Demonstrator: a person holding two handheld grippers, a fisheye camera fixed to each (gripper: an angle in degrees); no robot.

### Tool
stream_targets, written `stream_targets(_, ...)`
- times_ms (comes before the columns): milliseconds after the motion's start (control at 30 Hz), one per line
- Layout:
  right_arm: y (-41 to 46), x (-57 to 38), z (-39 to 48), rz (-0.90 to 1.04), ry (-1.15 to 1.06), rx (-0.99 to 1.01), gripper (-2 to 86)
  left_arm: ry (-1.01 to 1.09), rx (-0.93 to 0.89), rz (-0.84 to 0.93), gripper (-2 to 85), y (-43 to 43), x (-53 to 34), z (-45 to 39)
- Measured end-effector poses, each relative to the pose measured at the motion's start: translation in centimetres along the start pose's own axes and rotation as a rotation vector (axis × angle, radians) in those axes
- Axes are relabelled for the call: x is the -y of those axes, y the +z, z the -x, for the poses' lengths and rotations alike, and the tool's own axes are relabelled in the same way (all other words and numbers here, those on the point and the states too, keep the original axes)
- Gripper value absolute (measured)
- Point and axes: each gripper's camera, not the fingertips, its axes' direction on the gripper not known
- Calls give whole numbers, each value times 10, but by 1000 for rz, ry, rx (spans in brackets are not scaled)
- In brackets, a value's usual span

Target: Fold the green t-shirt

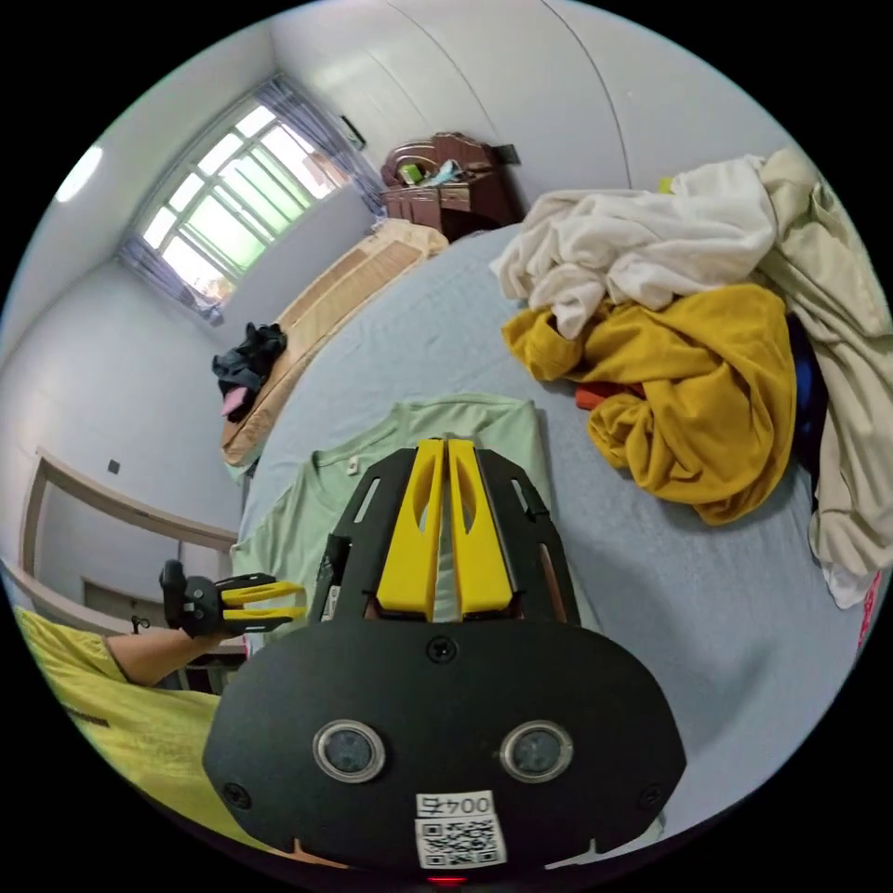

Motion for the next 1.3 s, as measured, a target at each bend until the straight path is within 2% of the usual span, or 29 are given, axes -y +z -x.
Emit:
stream_targets(100,16,-7,18,39,-70,47,-1,-18,-12,-16,80,-5,-15,5)
stream_targets(200,54,-17,29,162,-117,71,12,-43,-1,-21,80,-7,-28,10)
stream_targets(267,76,-24,28,239,-113,54,56,-62,-2,-17,79,-8,-36,14)
stream_targets(400,47,-49,27,110,-142,-40,111,-84,2,-10,77,-8,-43,22)
stream_targets(533,-5,-114,-9,-58,74,-69,96,-91,-23,0,73,-7,-50,29)
stream_targets(667,-5,-170,-33,-52,274,-90,90,-98,-24,-15,65,-11,-62,29)
stream_targets(733,5,-190,-45,-64,389,-6,91,-106,-27,-15,59,-12,-70,29)
stream_targets(933,25,-196,-53,-119,519,104,92,-120,-36,-6,35,-14,-91,32)
stream_targets(1100,24,-185,-37,-86,492,89,48,-129,-41,-4,27,-16,-100,38)
stream_targets(1200,37,-189,-19,106,445,53,57,-135,-46,-7,24,-17,-104,43)
stream_targets(1300,22,-199,7,90,288,-13,70,-134,-50,2,23,-17,-108,47)
